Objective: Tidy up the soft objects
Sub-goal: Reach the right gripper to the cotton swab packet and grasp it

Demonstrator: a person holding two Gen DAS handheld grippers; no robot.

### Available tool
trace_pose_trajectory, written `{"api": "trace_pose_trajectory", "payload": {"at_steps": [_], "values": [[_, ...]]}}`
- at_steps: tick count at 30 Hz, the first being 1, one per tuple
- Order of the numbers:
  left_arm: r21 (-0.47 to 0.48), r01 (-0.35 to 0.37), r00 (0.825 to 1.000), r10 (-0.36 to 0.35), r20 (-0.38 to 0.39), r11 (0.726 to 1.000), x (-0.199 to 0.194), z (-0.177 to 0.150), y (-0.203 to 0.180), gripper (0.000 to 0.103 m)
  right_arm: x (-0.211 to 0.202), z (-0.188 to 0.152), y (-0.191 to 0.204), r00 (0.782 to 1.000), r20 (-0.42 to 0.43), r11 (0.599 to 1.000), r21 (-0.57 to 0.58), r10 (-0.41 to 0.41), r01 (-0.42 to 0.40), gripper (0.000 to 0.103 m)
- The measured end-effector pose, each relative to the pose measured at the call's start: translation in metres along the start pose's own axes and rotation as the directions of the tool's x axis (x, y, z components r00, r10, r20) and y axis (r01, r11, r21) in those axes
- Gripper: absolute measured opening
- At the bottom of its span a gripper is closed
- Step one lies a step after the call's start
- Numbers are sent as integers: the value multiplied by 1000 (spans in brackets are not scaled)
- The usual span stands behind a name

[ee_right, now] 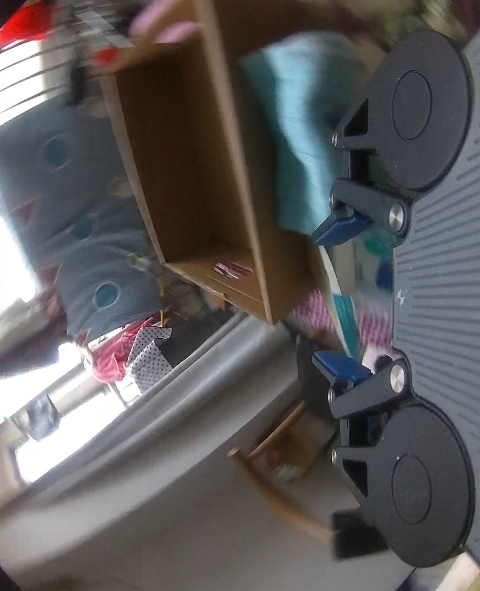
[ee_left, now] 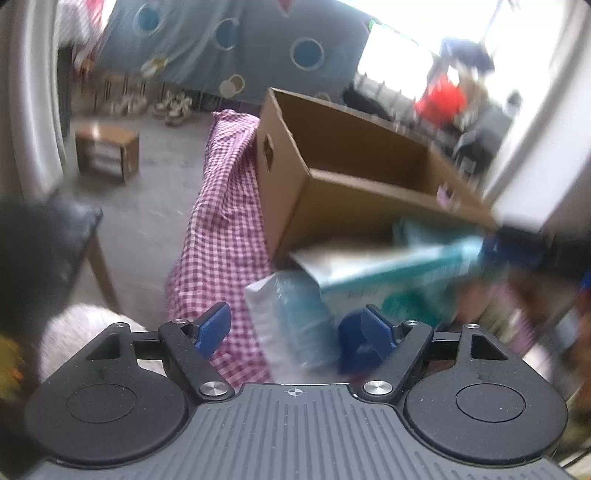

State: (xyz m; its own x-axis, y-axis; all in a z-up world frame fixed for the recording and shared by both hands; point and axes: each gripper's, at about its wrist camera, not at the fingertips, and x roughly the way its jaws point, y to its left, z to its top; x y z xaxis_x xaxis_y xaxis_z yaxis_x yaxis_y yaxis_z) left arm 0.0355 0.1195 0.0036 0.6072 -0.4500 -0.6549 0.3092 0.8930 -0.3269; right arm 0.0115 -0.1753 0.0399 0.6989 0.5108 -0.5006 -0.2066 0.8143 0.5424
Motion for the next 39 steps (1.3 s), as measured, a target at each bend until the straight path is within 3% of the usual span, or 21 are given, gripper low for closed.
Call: {"api": "trace_pose_trajectory", "payload": {"at_steps": [6,10,17,27,30,39], "values": [[-249,151,988,-156,-3,957,10,30,43,78,20,3,-39,993,-66,950,306,93,-68,46],[-368,227,960,-272,-73,902,42,44,54,78,31,4,-44,992,-99,939,341,73,-35,42],[-441,277,906,-385,-175,854,87,50,50,71,53,5,-49,990,-122,917,399,70,-15,35],[-401,244,911,-350,-218,883,113,57,41,60,72,0,-61,992,-109,893,451,66,-10,26],[-416,258,905,-368,-211,872,119,54,43,51,75,-2,-62,993,-101,890,456,67,-13,18],[-353,285,924,-353,-144,891,92,54,32,50,62,-1,-40,992,-78,931,358,103,-69,14]]}}
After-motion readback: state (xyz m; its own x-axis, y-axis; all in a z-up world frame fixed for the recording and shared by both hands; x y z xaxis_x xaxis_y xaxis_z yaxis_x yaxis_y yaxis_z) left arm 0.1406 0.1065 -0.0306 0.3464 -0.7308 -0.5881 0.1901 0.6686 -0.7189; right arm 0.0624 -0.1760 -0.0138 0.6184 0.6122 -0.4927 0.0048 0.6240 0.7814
